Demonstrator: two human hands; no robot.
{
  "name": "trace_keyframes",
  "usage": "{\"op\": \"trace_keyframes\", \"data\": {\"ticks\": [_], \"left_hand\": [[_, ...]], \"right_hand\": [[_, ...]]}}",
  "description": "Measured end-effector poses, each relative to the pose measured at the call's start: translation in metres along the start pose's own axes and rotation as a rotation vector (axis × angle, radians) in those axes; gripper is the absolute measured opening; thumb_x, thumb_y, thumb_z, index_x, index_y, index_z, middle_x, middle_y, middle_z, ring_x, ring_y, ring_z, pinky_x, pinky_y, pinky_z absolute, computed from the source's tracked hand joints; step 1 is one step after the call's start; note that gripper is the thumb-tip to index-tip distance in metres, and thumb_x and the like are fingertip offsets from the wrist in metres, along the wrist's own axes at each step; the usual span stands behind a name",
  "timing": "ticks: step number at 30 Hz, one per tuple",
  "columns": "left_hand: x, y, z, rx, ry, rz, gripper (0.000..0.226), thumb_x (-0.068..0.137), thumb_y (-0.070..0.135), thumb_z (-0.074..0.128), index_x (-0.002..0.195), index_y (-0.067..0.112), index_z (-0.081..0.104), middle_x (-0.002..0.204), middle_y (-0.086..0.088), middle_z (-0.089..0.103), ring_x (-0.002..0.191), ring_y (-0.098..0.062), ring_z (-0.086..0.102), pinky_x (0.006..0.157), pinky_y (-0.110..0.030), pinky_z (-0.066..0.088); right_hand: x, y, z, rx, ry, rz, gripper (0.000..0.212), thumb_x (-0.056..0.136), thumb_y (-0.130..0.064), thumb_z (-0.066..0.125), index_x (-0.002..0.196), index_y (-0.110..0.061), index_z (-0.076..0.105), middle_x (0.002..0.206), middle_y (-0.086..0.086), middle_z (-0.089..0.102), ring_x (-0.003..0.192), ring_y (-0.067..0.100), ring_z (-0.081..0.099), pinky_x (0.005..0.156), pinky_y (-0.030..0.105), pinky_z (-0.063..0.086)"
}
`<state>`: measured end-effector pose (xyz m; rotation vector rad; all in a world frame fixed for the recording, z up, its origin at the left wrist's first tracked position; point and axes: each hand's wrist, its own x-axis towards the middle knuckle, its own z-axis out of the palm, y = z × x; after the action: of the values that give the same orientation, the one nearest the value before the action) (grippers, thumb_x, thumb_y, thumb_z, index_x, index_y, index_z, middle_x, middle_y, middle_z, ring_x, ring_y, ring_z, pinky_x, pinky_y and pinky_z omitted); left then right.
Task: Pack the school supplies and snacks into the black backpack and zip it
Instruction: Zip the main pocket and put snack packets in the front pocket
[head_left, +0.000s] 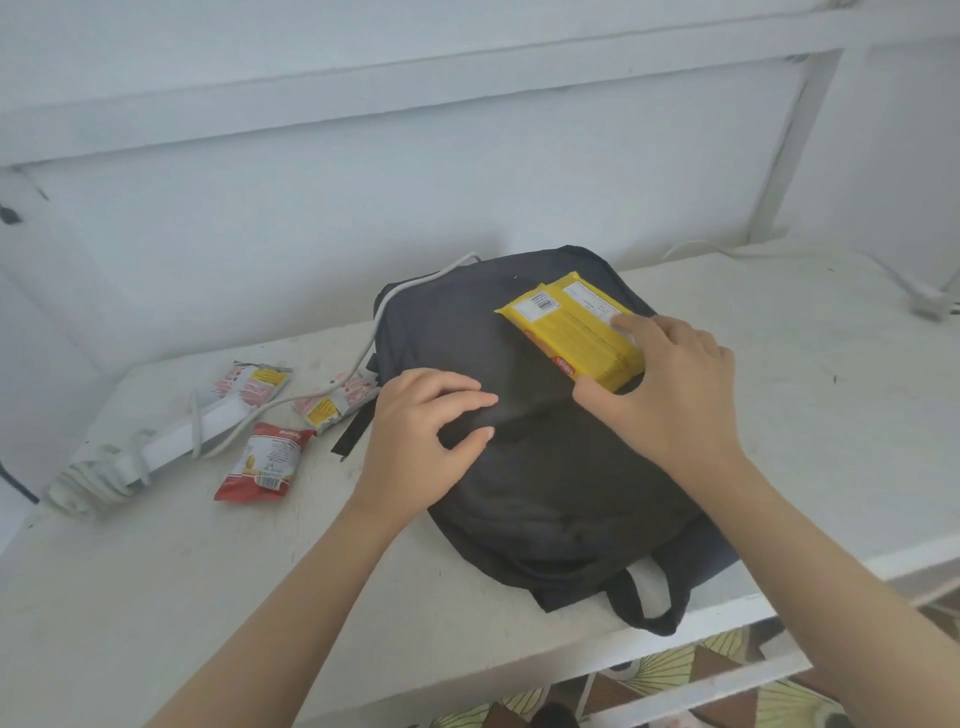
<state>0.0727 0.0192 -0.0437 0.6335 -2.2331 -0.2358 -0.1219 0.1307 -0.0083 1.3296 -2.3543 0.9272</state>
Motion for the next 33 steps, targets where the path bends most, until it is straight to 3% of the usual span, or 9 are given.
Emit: {"op": "trace_keyframes", "data": {"ticks": [5, 8, 11, 14, 17, 24, 27, 30, 33], "left_hand": [[0.039, 0.005, 0.006, 0.024, -0.033, 0.122, 0.017, 0.075, 0.035, 0.066, 0.080, 0.023, 0.076, 0.093, 0.009, 0.070, 0.092, -0.013, 0.058, 0.088, -0.025, 0.032], [0.057, 0.006, 0.005, 0.070, -0.019, 0.191, 0.005, 0.074, 0.021, 0.070, 0.072, 0.020, 0.074, 0.084, 0.008, 0.071, 0.086, -0.017, 0.062, 0.084, -0.031, 0.037], [0.069, 0.009, -0.002, -0.040, 0.072, 0.139, 0.004, 0.077, 0.014, 0.069, 0.075, 0.015, 0.072, 0.081, 0.010, 0.070, 0.083, -0.008, 0.060, 0.082, -0.029, 0.044], [0.083, 0.016, -0.009, -0.105, 0.207, 0.071, 0.004, 0.078, 0.014, 0.068, 0.077, 0.013, 0.072, 0.082, 0.017, 0.062, 0.082, 0.001, 0.052, 0.080, -0.016, 0.038], [0.094, 0.020, -0.011, -0.094, 0.242, 0.038, 0.006, 0.078, 0.016, 0.067, 0.078, 0.015, 0.073, 0.082, 0.018, 0.061, 0.084, -0.003, 0.051, 0.080, -0.021, 0.039], [0.101, 0.024, -0.018, -0.109, 0.280, 0.066, 0.007, 0.078, 0.017, 0.067, 0.078, 0.014, 0.073, 0.081, 0.009, 0.069, 0.084, -0.008, 0.056, 0.079, -0.027, 0.044], [0.096, 0.025, -0.022, -0.094, 0.279, 0.111, 0.007, 0.079, 0.016, 0.066, 0.077, 0.014, 0.073, 0.081, 0.010, 0.069, 0.084, -0.013, 0.059, 0.080, -0.034, 0.046], [0.090, 0.024, -0.024, -0.078, 0.272, 0.147, 0.007, 0.080, 0.016, 0.066, 0.078, 0.014, 0.073, 0.082, 0.013, 0.067, 0.084, -0.014, 0.060, 0.080, -0.041, 0.048], [0.085, 0.023, -0.025, -0.077, 0.264, 0.155, 0.006, 0.080, 0.016, 0.067, 0.079, 0.015, 0.073, 0.082, 0.013, 0.066, 0.085, -0.014, 0.060, 0.080, -0.044, 0.048]], "right_hand": [[-0.023, 0.004, -0.015, 0.288, 0.047, 0.147, 0.065, 0.059, -0.063, 0.048, 0.113, -0.027, 0.057, 0.105, -0.002, 0.063, 0.093, 0.020, 0.056, 0.085, 0.038, 0.045], [-0.041, 0.010, -0.024, 0.426, 0.080, 0.195, 0.059, 0.058, -0.060, 0.050, 0.109, -0.031, 0.056, 0.100, -0.007, 0.061, 0.086, 0.011, 0.055, 0.070, 0.022, 0.042], [-0.061, 0.013, -0.033, 0.504, 0.105, 0.124, 0.049, 0.061, -0.054, 0.053, 0.107, -0.034, 0.055, 0.104, -0.013, 0.061, 0.094, 0.008, 0.054, 0.082, 0.027, 0.042], [-0.078, 0.015, -0.039, 0.463, 0.095, -0.041, 0.048, 0.063, -0.046, 0.056, 0.109, -0.032, 0.055, 0.114, -0.011, 0.059, 0.109, 0.012, 0.053, 0.094, 0.035, 0.037], [-0.087, 0.015, -0.038, 0.390, 0.046, -0.158, 0.053, 0.061, -0.045, 0.058, 0.111, -0.026, 0.059, 0.121, -0.006, 0.058, 0.114, 0.012, 0.051, 0.098, 0.027, 0.029], [-0.066, 0.009, -0.021, 0.231, 0.049, -0.052, 0.050, 0.065, -0.057, 0.057, 0.106, -0.028, 0.061, 0.108, -0.014, 0.061, 0.101, 0.009, 0.054, 0.086, 0.022, 0.025], [-0.050, 0.003, -0.008, 0.098, 0.096, -0.034, 0.055, 0.069, -0.064, 0.061, 0.105, -0.023, 0.063, 0.110, -0.003, 0.062, 0.100, 0.019, 0.057, 0.085, 0.025, 0.027], [-0.034, -0.005, 0.003, 0.020, 0.143, -0.040, 0.055, 0.071, -0.060, 0.069, 0.105, -0.017, 0.063, 0.129, 0.013, 0.052, 0.108, 0.032, 0.054, 0.089, 0.037, 0.038], [-0.028, -0.016, 0.012, -0.083, 0.219, -0.056, 0.047, 0.073, -0.054, 0.071, 0.099, -0.016, 0.064, 0.126, 0.019, 0.051, 0.108, 0.037, 0.050, 0.089, 0.042, 0.040]]}}
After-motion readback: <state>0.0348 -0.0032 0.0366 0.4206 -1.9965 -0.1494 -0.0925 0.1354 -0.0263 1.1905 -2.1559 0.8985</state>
